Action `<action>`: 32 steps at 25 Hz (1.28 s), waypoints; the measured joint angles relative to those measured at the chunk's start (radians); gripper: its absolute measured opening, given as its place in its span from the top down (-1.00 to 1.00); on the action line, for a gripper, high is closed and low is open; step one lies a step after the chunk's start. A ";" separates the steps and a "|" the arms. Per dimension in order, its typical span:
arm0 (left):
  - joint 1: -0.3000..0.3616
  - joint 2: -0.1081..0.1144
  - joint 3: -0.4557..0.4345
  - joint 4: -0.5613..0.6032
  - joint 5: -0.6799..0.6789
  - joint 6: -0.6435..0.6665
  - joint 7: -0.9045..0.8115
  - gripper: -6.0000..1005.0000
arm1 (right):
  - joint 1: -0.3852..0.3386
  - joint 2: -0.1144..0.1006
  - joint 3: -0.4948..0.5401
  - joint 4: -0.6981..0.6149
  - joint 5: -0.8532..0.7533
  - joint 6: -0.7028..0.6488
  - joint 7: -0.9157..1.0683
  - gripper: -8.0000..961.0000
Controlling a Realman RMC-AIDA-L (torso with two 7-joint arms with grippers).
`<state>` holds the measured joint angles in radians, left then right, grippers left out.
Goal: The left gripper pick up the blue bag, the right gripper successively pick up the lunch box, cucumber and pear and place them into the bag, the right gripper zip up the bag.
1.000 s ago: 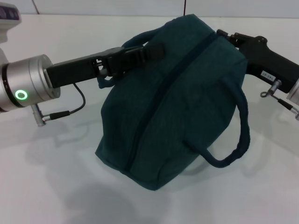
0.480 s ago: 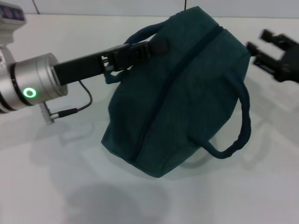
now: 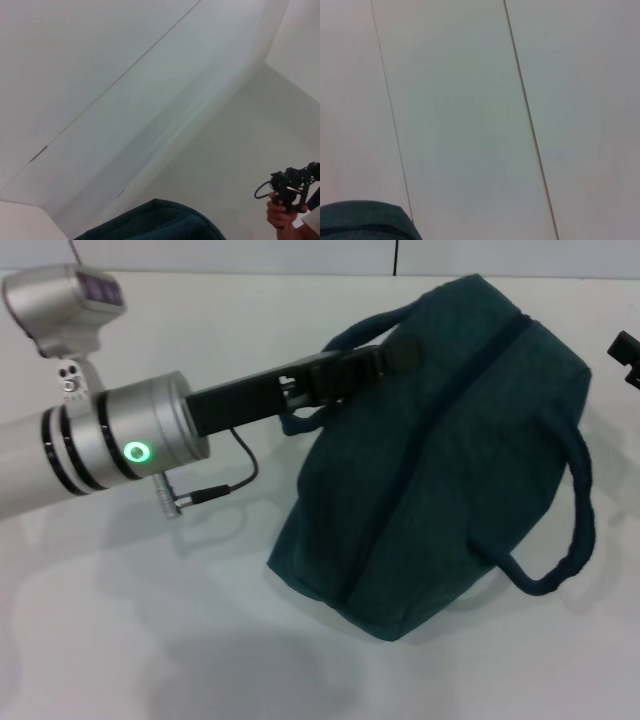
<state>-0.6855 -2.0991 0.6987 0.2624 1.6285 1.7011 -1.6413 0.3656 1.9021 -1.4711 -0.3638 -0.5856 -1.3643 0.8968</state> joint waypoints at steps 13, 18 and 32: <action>-0.025 -0.003 0.049 -0.048 -0.002 -0.164 0.001 0.89 | -0.011 0.008 0.027 0.016 0.000 0.010 0.001 -0.55; -0.024 -0.003 0.049 -0.048 -0.002 -0.163 0.001 0.71 | -0.014 0.010 0.029 0.016 -0.004 0.007 0.001 -0.55; 0.038 0.016 0.043 0.106 -0.089 -0.125 -0.010 -0.26 | -0.012 -0.002 0.029 0.013 -0.011 -0.074 0.003 -0.55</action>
<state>-0.6473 -2.0836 0.7414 0.3687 1.5393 1.5765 -1.6510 0.3531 1.9003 -1.4425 -0.3507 -0.5962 -1.4381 0.8997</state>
